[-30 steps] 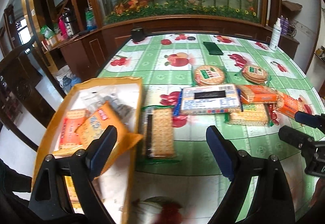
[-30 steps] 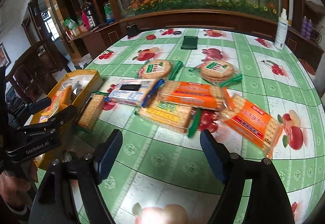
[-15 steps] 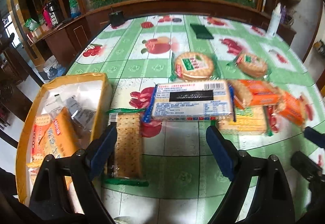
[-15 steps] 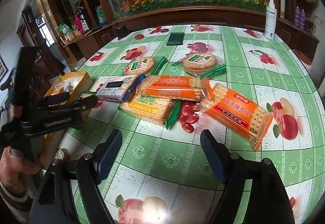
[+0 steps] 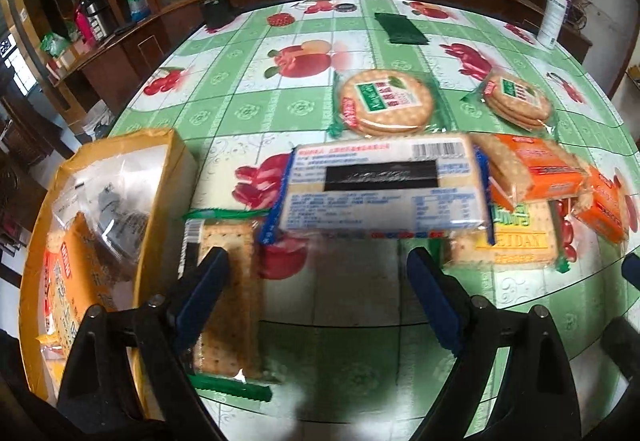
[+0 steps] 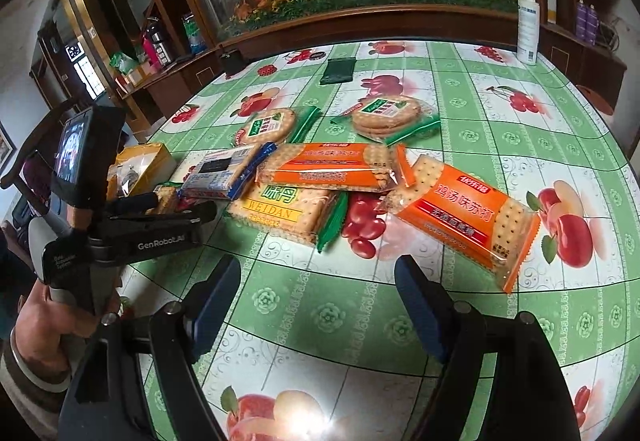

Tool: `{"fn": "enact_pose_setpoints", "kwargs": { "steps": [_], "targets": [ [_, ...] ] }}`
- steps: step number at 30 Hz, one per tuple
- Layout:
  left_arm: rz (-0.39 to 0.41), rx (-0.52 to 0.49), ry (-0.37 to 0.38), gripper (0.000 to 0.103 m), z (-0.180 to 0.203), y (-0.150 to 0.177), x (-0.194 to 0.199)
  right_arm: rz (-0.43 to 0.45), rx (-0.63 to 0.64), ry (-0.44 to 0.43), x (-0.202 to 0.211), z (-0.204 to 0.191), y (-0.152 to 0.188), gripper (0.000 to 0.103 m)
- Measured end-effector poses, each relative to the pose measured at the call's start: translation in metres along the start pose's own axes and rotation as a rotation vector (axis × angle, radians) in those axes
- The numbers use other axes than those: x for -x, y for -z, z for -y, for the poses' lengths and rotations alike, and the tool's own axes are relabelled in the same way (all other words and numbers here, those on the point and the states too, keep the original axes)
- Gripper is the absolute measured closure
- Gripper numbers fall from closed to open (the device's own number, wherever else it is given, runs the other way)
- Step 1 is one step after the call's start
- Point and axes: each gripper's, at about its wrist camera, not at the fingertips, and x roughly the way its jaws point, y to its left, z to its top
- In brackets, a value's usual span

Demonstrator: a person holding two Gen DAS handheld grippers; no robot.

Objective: Organize snacks
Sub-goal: 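Withdraw both grippers from the box toward the table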

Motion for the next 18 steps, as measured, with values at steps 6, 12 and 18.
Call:
{"fn": "enact_pose_setpoints", "kwargs": {
  "steps": [6, 12, 18],
  "targets": [
    [-0.023, 0.002, -0.077, 0.012, -0.004, -0.006, -0.010, 0.003, -0.002, 0.007, 0.001, 0.001, 0.000, 0.024],
    [-0.038, -0.020, -0.092, 0.010, -0.001, -0.011, -0.017, -0.003, -0.006, 0.005, -0.002, 0.001, 0.001, 0.024],
    [-0.036, -0.060, -0.069, 0.010, 0.012, -0.015, -0.018, -0.006, -0.004, 0.006, -0.002, -0.001, 0.000, 0.023]
  ]
}}
